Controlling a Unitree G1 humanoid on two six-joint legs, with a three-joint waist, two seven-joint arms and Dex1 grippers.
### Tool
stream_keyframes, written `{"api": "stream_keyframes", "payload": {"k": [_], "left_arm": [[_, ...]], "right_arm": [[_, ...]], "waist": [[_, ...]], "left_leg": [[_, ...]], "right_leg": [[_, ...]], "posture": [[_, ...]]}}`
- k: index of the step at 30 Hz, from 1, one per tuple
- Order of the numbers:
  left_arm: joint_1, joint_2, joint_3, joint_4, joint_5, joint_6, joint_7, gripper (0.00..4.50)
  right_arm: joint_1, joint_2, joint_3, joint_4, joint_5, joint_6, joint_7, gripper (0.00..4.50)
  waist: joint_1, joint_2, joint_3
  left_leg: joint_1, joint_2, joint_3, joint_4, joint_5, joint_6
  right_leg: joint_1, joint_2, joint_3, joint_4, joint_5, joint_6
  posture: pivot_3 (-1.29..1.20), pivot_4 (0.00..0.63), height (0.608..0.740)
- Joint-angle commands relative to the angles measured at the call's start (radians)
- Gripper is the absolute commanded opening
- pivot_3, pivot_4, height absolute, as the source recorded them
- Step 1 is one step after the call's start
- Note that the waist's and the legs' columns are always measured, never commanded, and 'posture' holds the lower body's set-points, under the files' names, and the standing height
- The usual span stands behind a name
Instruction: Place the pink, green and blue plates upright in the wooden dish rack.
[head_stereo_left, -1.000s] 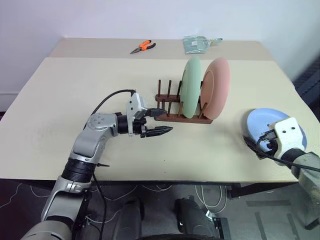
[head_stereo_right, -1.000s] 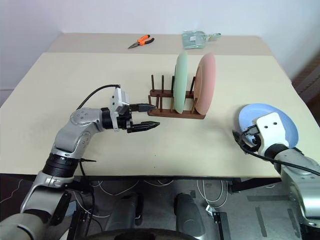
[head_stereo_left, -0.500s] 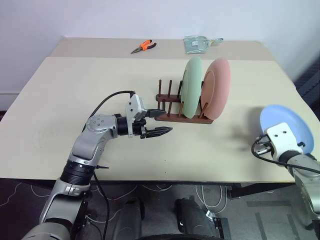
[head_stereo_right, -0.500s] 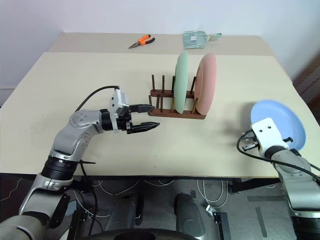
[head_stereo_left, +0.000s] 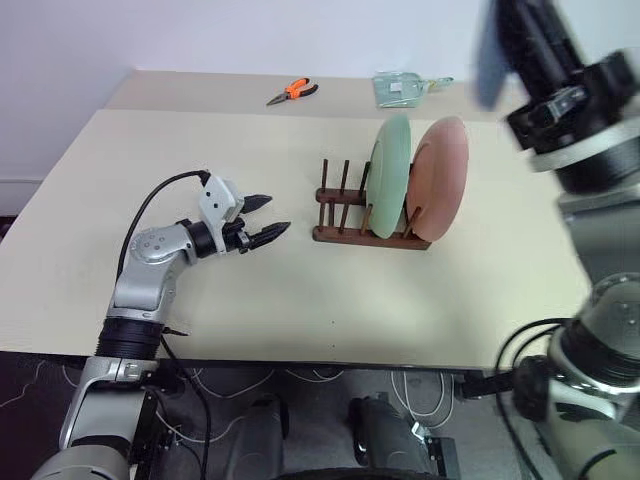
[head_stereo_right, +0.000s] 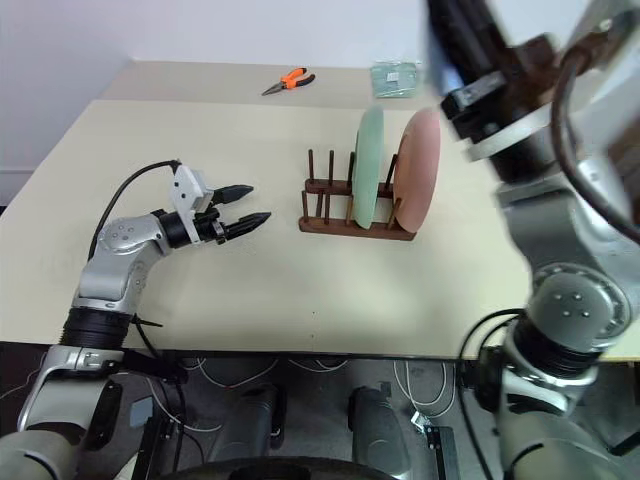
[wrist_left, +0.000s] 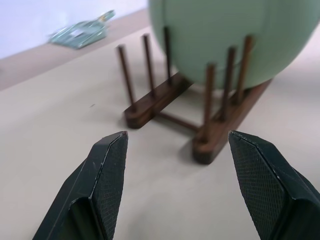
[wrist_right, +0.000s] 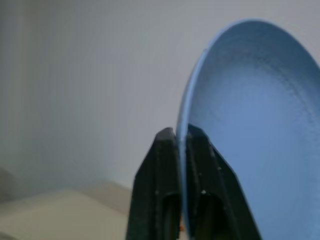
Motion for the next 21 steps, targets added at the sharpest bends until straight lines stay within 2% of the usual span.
{"api": "stream_keyframes", "payload": {"k": [1, 5, 10, 13, 21], "left_arm": [[-0.015, 0.015, 0.034, 0.009, 0.005, -0.043, 0.014, 3.28], [-0.002, 0.031, 0.056, 0.015, -0.004, -0.044, 0.018, 3.28], [0.045, 0.056, 0.048, -0.021, -0.012, -0.014, -0.011, 3.28], [0.061, 0.053, 0.046, -0.048, -0.021, 0.002, -0.009, 3.28], [0.076, 0.039, 0.035, -0.094, -0.024, 0.040, -0.005, 3.28]], "right_arm": [[-0.008, 0.086, 0.069, -0.036, 0.273, -0.019, -0.153, 0.03], [0.074, 0.242, 0.215, 0.000, 0.390, -0.042, -0.263, 0.03], [0.109, 0.339, 0.300, 0.090, 0.386, -0.071, -0.350, 0.03], [0.116, 0.362, 0.306, 0.131, 0.347, -0.091, -0.383, 0.03], [0.103, 0.359, 0.296, 0.182, 0.293, -0.112, -0.365, 0.03]], "waist": [[0.000, 0.000, 0.000], [-0.007, 0.000, 0.000], [-0.009, 0.000, 0.000], [-0.008, 0.000, 0.000], [-0.008, 0.000, 0.000]], "left_leg": [[0.000, 0.000, 0.000, 0.000, 0.000, 0.000], [0.001, 0.001, 0.000, -0.001, 0.000, 0.000], [0.001, 0.001, 0.001, 0.000, 0.000, 0.000], [0.001, 0.001, 0.000, -0.001, 0.000, 0.000], [0.000, 0.001, 0.001, -0.001, 0.000, 0.000]], "right_leg": [[0.000, 0.000, 0.000, 0.000, 0.000, 0.000], [-0.001, 0.001, 0.000, 0.001, 0.000, 0.000], [-0.001, 0.001, 0.000, 0.001, 0.000, 0.000], [-0.001, 0.001, 0.000, 0.001, 0.000, 0.000], [-0.002, 0.001, 0.000, 0.001, 0.000, -0.001]], "posture": [[0.00, 0.150, 0.726], [0.00, 0.150, 0.726], [0.00, 0.150, 0.726], [0.00, 0.150, 0.726], [0.00, 0.150, 0.726]]}}
